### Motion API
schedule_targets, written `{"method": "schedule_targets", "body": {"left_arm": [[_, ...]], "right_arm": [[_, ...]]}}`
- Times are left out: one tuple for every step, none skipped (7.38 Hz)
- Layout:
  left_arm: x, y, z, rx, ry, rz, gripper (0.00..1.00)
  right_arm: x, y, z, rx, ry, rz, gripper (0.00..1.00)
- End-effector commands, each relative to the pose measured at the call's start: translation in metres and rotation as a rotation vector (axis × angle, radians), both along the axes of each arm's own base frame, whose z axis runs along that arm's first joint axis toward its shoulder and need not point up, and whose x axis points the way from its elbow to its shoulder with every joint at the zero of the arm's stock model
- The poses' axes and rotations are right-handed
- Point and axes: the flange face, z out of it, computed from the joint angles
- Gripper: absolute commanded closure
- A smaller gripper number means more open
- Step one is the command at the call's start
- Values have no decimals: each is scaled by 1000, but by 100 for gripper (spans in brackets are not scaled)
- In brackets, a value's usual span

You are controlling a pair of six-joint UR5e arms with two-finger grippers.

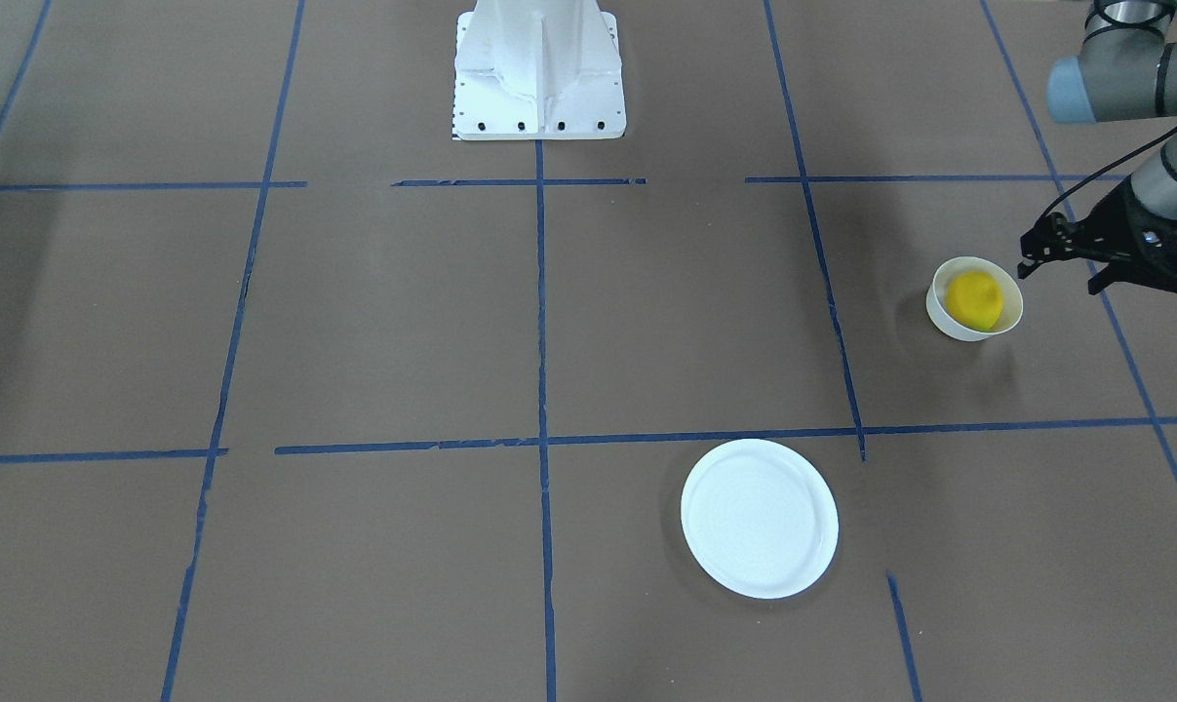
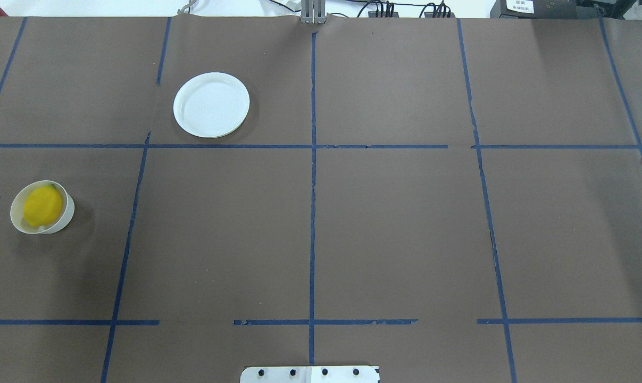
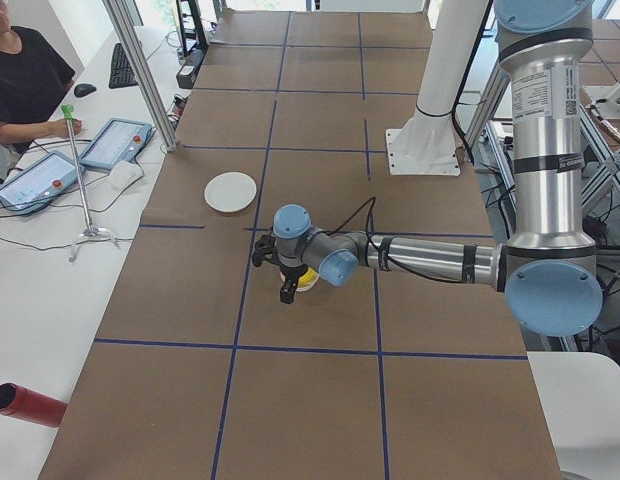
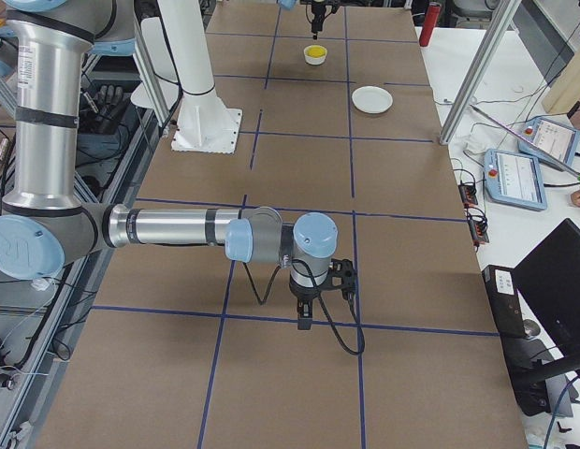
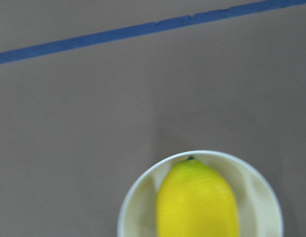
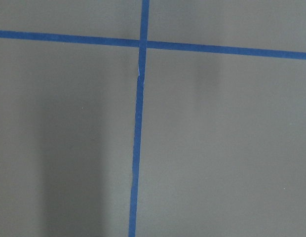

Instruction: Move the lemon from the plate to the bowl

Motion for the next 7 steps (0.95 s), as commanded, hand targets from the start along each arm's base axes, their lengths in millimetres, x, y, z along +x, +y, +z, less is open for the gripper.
{"method": "schedule_targets", "body": {"left_arm": [[-107, -16, 21, -14, -81, -15, 0], [-138, -38, 8, -17, -95, -17, 0], [-168, -61, 3, -87, -101, -72, 0], [-195, -73, 17, -128, -98, -121, 0], [-225, -64, 18, -141, -92, -179, 0], [-225, -54, 32, -171, -96, -179, 0], [-224, -45, 47, -195, -102, -178, 0]], "right_arm": [[0, 0, 0, 0, 0, 0, 0], [0, 0, 0, 0, 0, 0, 0], [0, 0, 0, 0, 0, 0, 0], [0, 0, 0, 0, 0, 0, 0], [0, 0, 0, 0, 0, 0, 0], [0, 0, 0, 0, 0, 0, 0], [0, 0, 0, 0, 0, 0, 0]]}}
